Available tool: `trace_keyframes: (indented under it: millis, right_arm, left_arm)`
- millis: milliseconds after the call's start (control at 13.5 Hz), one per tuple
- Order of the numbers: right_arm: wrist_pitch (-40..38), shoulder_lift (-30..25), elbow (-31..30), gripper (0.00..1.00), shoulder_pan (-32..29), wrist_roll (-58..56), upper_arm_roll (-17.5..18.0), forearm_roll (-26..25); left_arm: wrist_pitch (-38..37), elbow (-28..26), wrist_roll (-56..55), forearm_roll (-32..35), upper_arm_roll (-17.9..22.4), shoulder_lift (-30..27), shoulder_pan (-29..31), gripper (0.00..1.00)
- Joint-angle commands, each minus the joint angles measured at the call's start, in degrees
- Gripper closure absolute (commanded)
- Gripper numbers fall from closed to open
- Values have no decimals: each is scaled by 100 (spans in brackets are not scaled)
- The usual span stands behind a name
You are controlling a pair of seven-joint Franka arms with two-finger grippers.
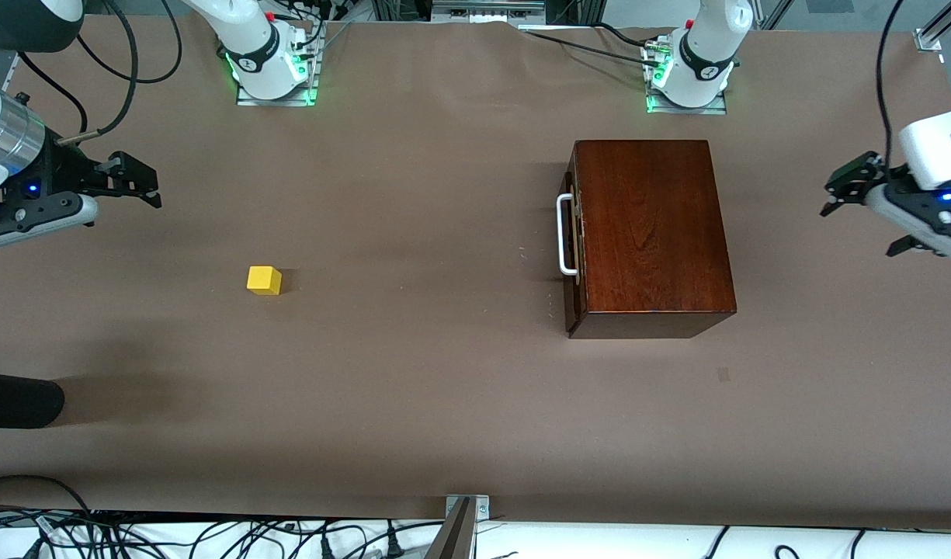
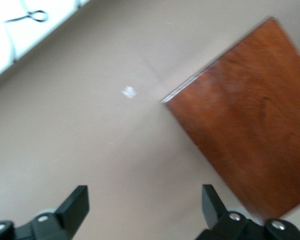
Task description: Open drawer, take yellow block, close drawer
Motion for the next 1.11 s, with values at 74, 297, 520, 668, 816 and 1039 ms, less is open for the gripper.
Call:
trace_keyframes:
  millis: [74,297,520,668,816,1039]
  right_arm:
    - [5,12,79,0,-8,48,30,-32]
    - [-4,12,79,0,1,48,48,-32]
    - [-13,12,79,0,1,48,39,-14]
    - [-13,12,79,0,1,48,39,-14]
    - [-21,12,79,0,1,48,39,-14]
    - [-30,12,79,0,1,48,39,-14]
  left_arm:
    - [699,-976,-1239,324,235,-494,-171,0]
    - [699,-1329,-2675,255,226,-810,-171,0]
    - [717,-1330,-2756,193,226,-820,-153,0]
    - [708,-1330,-2983,97,226,-829,-153,0]
    - [612,-1321,-3457,-376,226,-864,-153,0]
    - [295,-1277,-3766,-440,217,-873,-153,0]
